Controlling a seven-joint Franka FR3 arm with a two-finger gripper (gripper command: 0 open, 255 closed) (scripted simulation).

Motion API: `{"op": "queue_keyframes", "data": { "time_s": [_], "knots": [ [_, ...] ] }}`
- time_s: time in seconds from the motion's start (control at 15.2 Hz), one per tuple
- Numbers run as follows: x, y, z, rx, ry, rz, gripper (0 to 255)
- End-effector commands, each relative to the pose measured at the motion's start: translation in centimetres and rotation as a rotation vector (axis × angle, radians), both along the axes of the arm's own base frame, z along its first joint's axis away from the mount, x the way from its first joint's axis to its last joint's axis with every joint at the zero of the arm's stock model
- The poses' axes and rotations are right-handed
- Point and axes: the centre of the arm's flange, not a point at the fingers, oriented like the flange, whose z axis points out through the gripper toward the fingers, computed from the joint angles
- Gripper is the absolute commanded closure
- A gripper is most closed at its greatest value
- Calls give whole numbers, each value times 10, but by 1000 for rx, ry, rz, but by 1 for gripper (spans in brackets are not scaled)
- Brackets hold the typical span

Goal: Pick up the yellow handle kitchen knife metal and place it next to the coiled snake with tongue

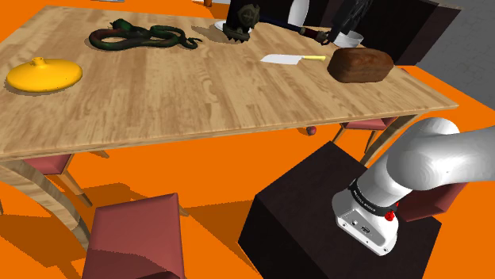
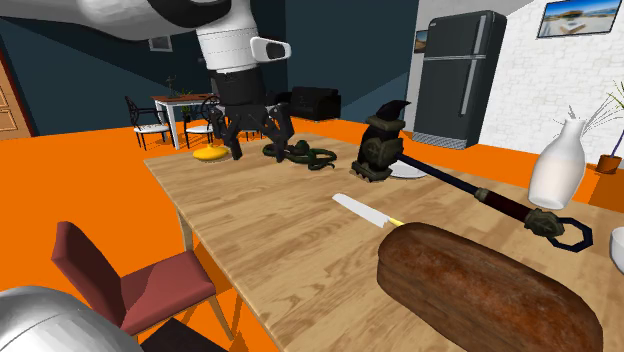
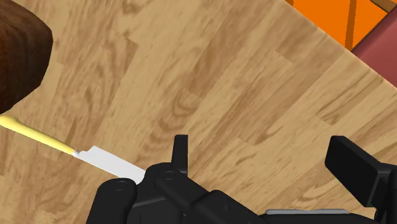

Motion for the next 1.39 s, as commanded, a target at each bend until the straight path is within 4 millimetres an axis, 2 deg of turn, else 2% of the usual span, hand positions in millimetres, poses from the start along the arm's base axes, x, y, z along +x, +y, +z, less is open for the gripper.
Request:
{"op": "queue_keyframes", "data": {
  "time_s": [0.0,0.33,0.73,1.32],
  "knots": [
    [0,0,0,0,0,0,0],
    [31,-54,-29,-22,27,199,0],
    [81,-109,-64,-49,60,437,0],
    [175,-169,-118,-89,108,795,0]
  ]
}}
